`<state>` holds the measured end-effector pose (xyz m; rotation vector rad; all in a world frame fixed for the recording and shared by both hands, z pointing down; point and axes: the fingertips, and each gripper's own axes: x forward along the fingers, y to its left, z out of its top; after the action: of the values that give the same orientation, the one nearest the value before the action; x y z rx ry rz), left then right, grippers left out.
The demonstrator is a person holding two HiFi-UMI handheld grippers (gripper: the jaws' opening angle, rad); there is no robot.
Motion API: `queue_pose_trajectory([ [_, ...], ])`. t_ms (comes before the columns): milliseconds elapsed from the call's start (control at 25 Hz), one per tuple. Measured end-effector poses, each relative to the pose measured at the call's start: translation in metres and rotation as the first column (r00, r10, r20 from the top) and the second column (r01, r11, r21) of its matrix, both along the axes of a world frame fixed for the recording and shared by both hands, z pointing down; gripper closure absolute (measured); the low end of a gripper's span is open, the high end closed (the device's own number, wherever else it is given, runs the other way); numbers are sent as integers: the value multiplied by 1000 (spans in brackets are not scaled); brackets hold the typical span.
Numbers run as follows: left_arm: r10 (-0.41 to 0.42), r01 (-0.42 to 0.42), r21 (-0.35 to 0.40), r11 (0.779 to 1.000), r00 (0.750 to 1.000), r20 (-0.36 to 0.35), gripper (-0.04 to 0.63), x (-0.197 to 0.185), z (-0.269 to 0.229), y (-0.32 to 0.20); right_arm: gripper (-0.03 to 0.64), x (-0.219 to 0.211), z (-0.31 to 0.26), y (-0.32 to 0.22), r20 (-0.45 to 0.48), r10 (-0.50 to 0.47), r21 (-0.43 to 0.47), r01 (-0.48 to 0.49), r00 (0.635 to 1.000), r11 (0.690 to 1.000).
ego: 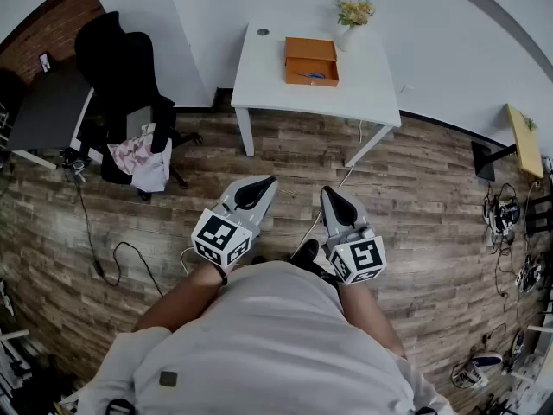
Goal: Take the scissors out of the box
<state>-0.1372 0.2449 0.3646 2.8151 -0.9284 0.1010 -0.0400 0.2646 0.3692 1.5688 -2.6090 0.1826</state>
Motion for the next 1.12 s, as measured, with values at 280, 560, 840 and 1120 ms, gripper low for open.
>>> queue_pose_trajectory([
  [280, -7, 7, -1, 1000, 1000, 5, 592, 45, 3, -19, 606, 44, 1, -19, 5, -17, 6, 17, 1000, 1000],
  [560, -30, 30, 0, 1000, 999, 10, 592, 112, 6, -47, 606, 114, 0, -45, -6, -26, 10, 26, 1000, 1000],
  [840, -54, 54, 10, 999, 999, 4, 592, 175, 6, -69, 606, 184, 0, -70, 7, -36, 12, 36, 999, 999],
  [1120, -59, 59, 4, 998, 998, 29, 592, 206, 11, -86, 606, 218, 7, -85, 37, -29, -1, 29, 999, 1000],
])
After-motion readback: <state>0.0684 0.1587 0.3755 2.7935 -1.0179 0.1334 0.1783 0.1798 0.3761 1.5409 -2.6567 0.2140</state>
